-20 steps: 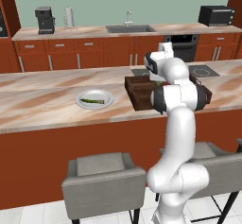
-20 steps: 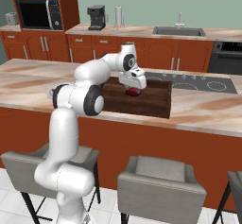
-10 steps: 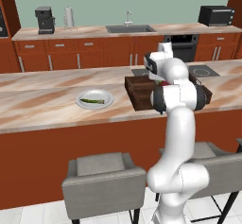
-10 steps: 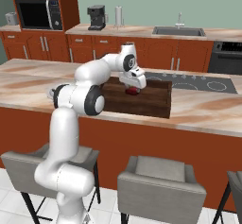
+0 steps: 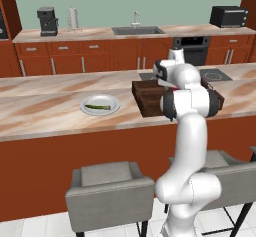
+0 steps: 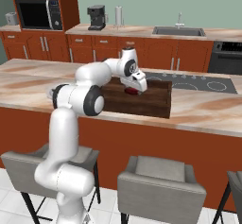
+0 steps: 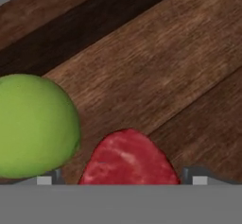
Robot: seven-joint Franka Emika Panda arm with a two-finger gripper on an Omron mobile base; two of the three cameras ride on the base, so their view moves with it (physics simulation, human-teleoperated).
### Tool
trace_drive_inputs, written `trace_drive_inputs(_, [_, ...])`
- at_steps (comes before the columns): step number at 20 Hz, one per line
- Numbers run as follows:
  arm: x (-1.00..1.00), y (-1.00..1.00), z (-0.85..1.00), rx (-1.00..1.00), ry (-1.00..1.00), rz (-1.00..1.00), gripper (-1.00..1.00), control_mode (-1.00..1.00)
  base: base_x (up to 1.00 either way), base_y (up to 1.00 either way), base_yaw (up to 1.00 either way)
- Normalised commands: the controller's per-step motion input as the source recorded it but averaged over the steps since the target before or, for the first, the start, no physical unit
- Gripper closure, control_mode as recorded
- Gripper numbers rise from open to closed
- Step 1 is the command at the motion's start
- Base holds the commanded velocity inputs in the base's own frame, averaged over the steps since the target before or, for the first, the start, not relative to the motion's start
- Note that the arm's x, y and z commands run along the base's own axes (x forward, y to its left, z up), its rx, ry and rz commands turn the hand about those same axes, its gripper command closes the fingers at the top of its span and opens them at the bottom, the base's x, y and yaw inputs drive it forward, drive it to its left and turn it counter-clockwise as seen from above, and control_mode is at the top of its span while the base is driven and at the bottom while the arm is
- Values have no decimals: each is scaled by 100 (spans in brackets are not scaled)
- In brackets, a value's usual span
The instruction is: Create a steak meal by picking up the steak and asparagus from the tray and placing them on the plate. Leave the lime on the tray.
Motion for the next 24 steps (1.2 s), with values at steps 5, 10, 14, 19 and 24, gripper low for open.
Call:
trace_drive_inputs(5, [1, 0, -46, 0, -16, 0, 100, -100, 0, 0, 0])
trace_drive_inputs(10, [1, 0, -3, 0, -3, 1, 100, -100, 0, 0, 0])
trace_drive_inputs(14, [-32, 13, 30, 0, 0, 9, 100, -100, 0, 0, 0])
trace_drive_inputs(19, [-16, 16, 49, 0, 0, 8, 100, -100, 0, 0, 0])
trace_drive_inputs(24, [-27, 34, 48, -1, 0, 9, 100, -100, 0, 0, 0])
